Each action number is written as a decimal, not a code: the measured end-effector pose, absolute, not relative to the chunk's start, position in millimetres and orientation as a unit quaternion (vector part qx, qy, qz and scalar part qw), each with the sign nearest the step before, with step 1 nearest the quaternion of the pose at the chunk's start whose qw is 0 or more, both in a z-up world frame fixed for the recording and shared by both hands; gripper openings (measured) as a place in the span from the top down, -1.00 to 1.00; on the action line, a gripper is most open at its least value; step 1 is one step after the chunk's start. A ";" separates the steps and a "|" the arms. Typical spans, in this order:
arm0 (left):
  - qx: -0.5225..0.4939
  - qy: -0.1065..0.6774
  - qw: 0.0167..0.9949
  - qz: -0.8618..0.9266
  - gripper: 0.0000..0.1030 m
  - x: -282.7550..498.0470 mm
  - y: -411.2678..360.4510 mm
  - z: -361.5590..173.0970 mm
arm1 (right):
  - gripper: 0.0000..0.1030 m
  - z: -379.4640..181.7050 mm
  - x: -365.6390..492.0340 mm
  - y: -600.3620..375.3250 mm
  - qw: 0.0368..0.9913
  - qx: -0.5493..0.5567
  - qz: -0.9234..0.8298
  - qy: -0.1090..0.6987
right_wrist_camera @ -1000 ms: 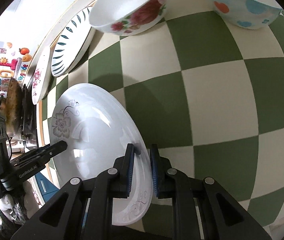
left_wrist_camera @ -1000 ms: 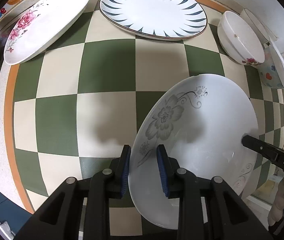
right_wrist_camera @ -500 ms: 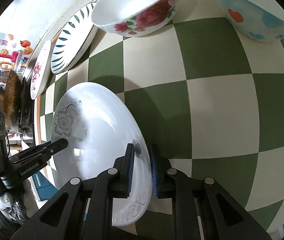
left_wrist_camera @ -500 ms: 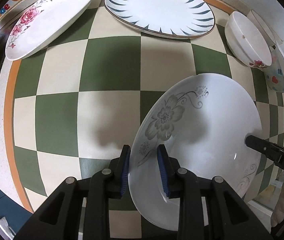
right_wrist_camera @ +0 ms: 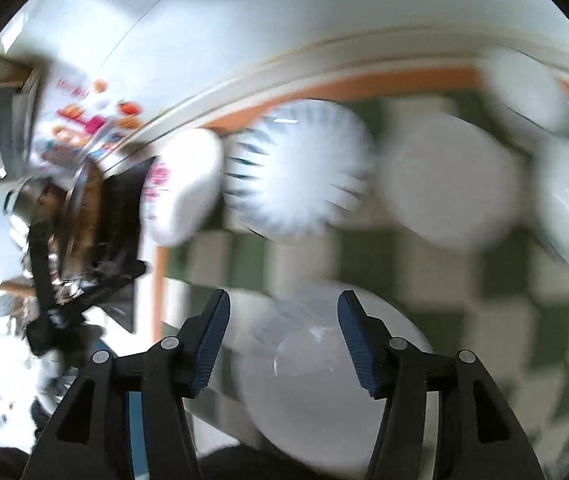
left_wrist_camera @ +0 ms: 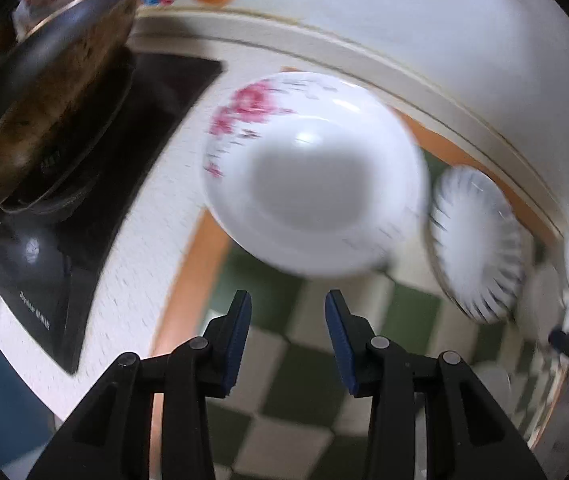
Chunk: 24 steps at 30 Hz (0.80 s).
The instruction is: Organize plates and bowls
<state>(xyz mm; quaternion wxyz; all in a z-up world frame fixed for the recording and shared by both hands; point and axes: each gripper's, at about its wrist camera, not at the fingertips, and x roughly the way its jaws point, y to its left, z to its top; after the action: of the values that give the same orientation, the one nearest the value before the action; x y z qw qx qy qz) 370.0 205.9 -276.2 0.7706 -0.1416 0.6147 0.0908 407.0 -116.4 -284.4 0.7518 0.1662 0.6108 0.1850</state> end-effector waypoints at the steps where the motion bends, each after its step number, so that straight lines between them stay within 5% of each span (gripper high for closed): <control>1: -0.146 0.617 0.768 0.097 0.30 376.0 210.1 -288.0 | -0.15 -293.0 431.4 -93.4 0.751 0.158 0.196 0.611; 11: -0.190 0.630 0.743 0.121 0.30 405.7 247.2 -330.3 | -0.04 -362.4 589.6 37.8 0.733 0.072 0.229 0.637; 16: -0.202 0.629 0.742 0.115 0.39 407.2 256.3 -340.5 | 0.27 -388.5 621.2 57.5 0.717 0.057 0.230 0.656; 19: -0.215 0.619 0.746 0.117 0.48 400.5 270.3 -341.8 | 0.67 -404.6 630.0 61.6 0.704 0.057 0.228 0.670; 24: -0.220 0.614 0.750 0.111 0.54 382.9 280.9 -339.6 | 0.68 -407.1 630.6 55.9 0.706 0.073 0.234 0.665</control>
<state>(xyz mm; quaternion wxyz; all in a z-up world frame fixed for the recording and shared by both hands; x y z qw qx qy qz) 382.9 280.9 -339.6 0.7499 -0.2199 0.6139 0.1112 630.6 55.9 -407.1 0.7058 0.0729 0.6647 0.2338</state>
